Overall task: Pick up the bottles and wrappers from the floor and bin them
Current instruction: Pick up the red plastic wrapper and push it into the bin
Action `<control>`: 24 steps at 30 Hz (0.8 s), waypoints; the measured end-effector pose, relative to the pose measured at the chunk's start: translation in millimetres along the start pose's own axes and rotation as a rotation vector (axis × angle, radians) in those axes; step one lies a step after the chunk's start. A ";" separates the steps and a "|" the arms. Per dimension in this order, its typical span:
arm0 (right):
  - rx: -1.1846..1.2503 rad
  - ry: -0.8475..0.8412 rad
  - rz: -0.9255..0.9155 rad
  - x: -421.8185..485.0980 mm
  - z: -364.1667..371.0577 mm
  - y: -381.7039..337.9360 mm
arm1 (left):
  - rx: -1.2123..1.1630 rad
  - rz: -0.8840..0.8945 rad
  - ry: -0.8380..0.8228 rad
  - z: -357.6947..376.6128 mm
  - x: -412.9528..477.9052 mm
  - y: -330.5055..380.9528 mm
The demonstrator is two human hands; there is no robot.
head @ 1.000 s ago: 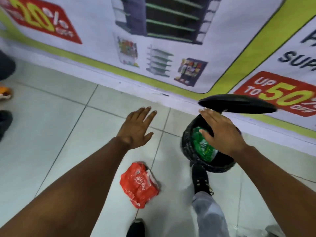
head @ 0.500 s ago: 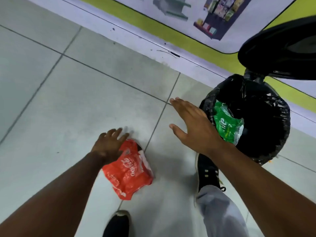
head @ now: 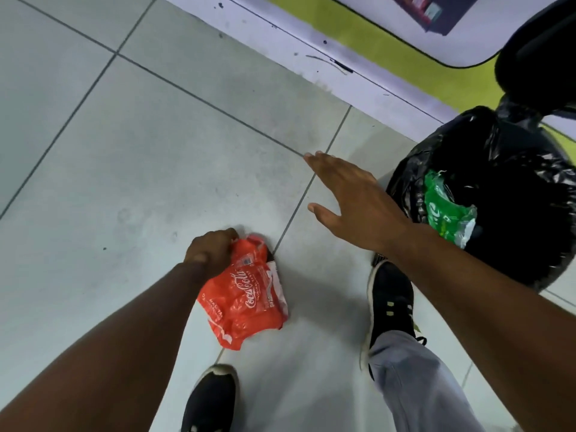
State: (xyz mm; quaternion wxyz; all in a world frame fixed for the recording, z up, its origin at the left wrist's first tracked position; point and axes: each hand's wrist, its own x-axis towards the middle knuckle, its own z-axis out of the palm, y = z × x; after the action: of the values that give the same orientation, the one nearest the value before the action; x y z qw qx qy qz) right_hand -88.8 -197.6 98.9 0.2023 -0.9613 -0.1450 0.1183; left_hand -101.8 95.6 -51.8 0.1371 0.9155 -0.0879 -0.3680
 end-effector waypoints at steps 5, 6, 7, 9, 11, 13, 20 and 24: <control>0.032 0.060 0.088 -11.4 -54.7 -18.7 | 0.046 0.174 0.034 -80.1 -41.4 51.9; 0.032 0.076 0.111 -17.0 -66.7 -23.6 | 0.069 0.212 0.054 -97.3 -50.7 62.1; 0.033 0.112 0.131 -19.4 -92.3 -31.2 | 0.095 0.256 0.095 -131.0 -62.5 76.6; 0.032 0.161 0.181 -29.5 -124.6 -38.6 | 0.116 0.340 0.166 -177.7 -80.8 100.1; 0.033 0.208 0.251 -43.0 -175.3 -47.3 | 0.101 0.395 0.217 -234.5 -105.6 128.2; 0.013 0.248 0.299 -58.3 -218.3 -50.1 | 0.094 0.459 0.260 -280.0 -126.1 155.9; 0.019 0.403 0.554 -138.7 -344.9 -36.6 | 0.143 0.747 0.376 -380.1 -175.2 275.8; -0.008 0.430 0.652 -186.8 -378.9 -17.2 | 0.150 0.869 0.371 -382.9 -187.3 350.4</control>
State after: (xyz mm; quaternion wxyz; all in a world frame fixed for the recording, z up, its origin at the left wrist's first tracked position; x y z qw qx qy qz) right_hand -158.0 -378.0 475.0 0.1762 -0.9605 0.2133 -0.0281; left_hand 10.8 -115.8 445.3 0.2252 0.8516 -0.4627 -0.0998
